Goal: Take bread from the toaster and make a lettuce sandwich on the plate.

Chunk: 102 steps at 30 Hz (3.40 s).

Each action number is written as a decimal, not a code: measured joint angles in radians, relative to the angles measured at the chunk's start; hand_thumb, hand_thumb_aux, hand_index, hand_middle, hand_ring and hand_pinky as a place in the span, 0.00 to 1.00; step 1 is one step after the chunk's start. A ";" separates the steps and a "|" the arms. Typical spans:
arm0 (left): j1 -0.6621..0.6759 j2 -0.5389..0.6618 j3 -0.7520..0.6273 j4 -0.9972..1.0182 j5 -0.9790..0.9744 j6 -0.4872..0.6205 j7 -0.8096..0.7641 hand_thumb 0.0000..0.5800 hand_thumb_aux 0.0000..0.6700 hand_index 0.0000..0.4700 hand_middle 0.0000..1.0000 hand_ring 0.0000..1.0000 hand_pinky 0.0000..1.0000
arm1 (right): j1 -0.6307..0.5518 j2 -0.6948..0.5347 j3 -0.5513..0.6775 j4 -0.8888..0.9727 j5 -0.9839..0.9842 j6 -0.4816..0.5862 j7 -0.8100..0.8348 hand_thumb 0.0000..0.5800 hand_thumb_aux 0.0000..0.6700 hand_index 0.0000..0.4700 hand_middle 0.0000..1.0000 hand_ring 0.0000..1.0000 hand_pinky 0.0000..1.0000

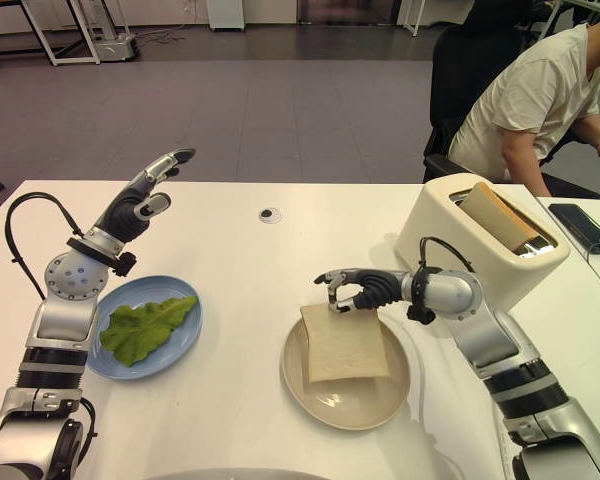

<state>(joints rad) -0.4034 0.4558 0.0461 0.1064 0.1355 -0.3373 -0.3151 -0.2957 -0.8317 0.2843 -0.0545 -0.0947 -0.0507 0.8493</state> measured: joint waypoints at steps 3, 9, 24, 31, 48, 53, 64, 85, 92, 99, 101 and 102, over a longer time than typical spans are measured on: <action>-0.004 0.000 0.000 0.000 0.000 0.000 -0.001 0.00 0.00 0.00 0.00 0.00 0.00 | 0.020 -0.007 0.000 0.000 -0.003 0.004 0.032 1.00 1.00 1.00 0.00 0.00 0.00; -0.005 0.000 0.000 0.000 0.000 0.000 -0.001 0.00 0.00 0.00 0.00 0.00 0.00 | 0.031 -0.013 -0.006 -0.001 -0.024 -0.002 0.057 0.00 0.00 0.00 0.00 0.00 0.00; -0.019 0.307 -0.068 0.019 0.350 0.012 -0.068 0.00 0.00 0.00 0.00 0.00 0.00 | -0.018 -0.021 -0.144 -0.025 -0.024 0.018 0.019 0.00 0.00 0.00 0.00 0.00 0.00; 0.153 0.595 -0.106 -0.134 0.655 0.179 -0.313 0.00 0.00 0.00 0.00 0.00 0.00 | 0.004 -0.031 -0.181 -0.056 -0.023 0.039 0.014 0.00 0.00 0.00 0.00 0.00 0.00; 0.277 0.678 -0.128 -0.284 0.669 0.171 -0.505 0.00 0.00 0.00 0.00 0.00 0.00 | 0.037 -0.035 -0.235 -0.103 -0.022 0.054 0.009 0.00 0.00 0.00 0.00 0.00 0.00; 0.280 0.690 -0.165 -0.274 0.748 0.151 -0.493 0.00 0.00 0.00 0.00 0.00 0.00 | 0.038 -0.035 -0.237 -0.110 -0.022 0.055 0.007 0.00 0.00 0.00 0.00 0.00 0.00; 0.273 0.646 -0.271 -0.248 0.829 0.108 -0.447 0.38 0.22 0.22 0.00 0.00 0.00 | 0.041 -0.035 -0.243 -0.175 -0.022 0.068 0.006 0.00 0.00 0.00 0.00 0.00 0.00; 0.201 0.538 -0.307 -0.210 0.700 0.070 -0.414 1.00 1.00 1.00 0.00 0.00 0.00 | 0.053 -0.044 -0.243 -0.224 -0.028 0.094 0.003 0.00 0.00 0.00 0.00 0.00 0.00; 0.169 0.538 -0.296 -0.249 0.658 0.033 -0.407 1.00 1.00 1.00 0.00 0.00 0.00 | 0.057 -0.044 -0.243 -0.212 -0.044 0.094 -0.026 0.00 0.00 0.00 0.00 0.00 0.00; 0.156 0.531 -0.287 -0.277 0.625 0.010 -0.395 1.00 1.00 1.00 0.00 0.00 0.00 | 0.059 -0.044 -0.243 -0.193 -0.051 0.098 -0.036 0.00 0.00 0.00 0.00 0.00 0.00; 0.147 0.505 -0.279 -0.328 0.606 0.005 -0.391 1.00 1.00 1.00 0.00 0.00 0.00 | 0.038 -0.043 -0.236 -0.170 -0.066 0.094 -0.038 0.00 0.00 0.00 0.00 0.00 0.00; 0.132 0.493 -0.279 -0.356 0.598 0.001 -0.391 1.00 1.00 1.00 0.00 0.00 0.00 | 0.020 -0.043 -0.230 -0.159 -0.067 0.092 -0.038 0.00 0.00 0.00 0.00 0.00 0.00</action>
<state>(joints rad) -0.2719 0.9486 -0.2332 -0.2494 0.7335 -0.3366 -0.7056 -0.2753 -0.8744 0.0542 -0.2136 -0.1618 0.0409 0.8116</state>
